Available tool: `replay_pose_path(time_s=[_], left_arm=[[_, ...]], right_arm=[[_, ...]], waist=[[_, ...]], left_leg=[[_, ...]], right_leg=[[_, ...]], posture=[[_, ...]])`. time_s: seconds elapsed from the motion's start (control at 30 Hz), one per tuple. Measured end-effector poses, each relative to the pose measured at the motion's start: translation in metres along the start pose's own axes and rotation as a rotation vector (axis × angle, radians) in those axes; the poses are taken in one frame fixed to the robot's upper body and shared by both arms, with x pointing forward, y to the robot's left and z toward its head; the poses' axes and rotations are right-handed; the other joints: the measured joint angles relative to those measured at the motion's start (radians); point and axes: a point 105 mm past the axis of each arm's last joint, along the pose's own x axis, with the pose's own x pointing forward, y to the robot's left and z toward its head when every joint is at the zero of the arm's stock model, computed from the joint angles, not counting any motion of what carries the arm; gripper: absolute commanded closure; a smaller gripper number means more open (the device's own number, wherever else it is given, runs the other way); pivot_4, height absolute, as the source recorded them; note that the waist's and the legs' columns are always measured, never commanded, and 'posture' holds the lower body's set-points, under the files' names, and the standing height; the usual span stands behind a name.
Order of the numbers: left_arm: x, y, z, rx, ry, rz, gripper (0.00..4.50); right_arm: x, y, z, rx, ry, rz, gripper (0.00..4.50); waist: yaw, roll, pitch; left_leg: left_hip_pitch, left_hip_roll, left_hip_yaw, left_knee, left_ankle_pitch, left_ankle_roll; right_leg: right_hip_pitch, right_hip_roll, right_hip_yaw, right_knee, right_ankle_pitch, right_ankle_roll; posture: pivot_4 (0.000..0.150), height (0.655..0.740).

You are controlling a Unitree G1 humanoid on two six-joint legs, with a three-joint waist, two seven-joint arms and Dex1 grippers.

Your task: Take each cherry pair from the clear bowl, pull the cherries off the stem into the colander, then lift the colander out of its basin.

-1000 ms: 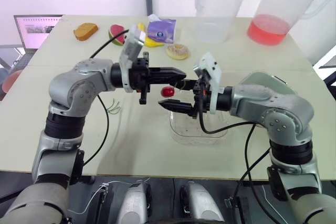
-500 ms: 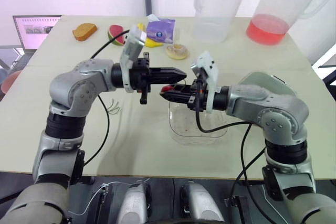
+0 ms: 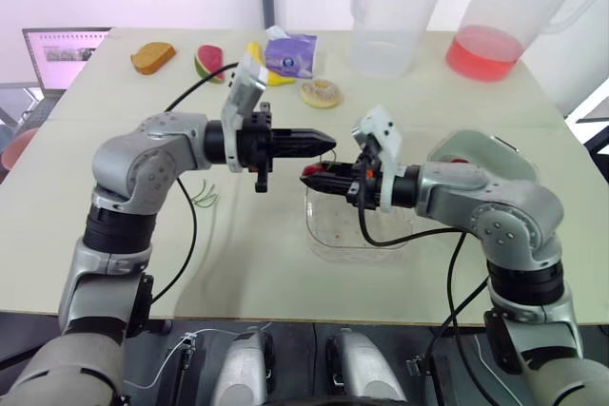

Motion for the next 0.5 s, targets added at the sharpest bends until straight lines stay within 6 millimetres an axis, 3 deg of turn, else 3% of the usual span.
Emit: replay_pose_path(time_s=[0.17, 0.5], left_arm=[[-0.001, -0.001, 0.009, 0.027, -0.031, -0.002, 4.5], [-0.001, -0.001, 0.009, 0.024, -0.034, -0.005, 4.5]], right_arm=[[-0.005, -0.007, -0.033, 0.085, 0.135, -0.035, 3.92], [-0.014, -0.012, -0.029, 0.092, 0.128, -0.081, 3.92]], waist=[[0.001, 0.0, 0.0], [0.0, 0.0, 0.0]], left_leg=[[0.0, 0.0, 0.0, 0.0, 0.0, 0.0], [0.0, 0.0, 0.0, 0.0, 0.0, 0.0]], right_leg=[[0.0, 0.0, 0.0, 0.0, 0.0, 0.0], [0.0, 0.0, 0.0, 0.0, 0.0, 0.0]], posture=[[0.15, 0.74], [0.15, 0.74]])
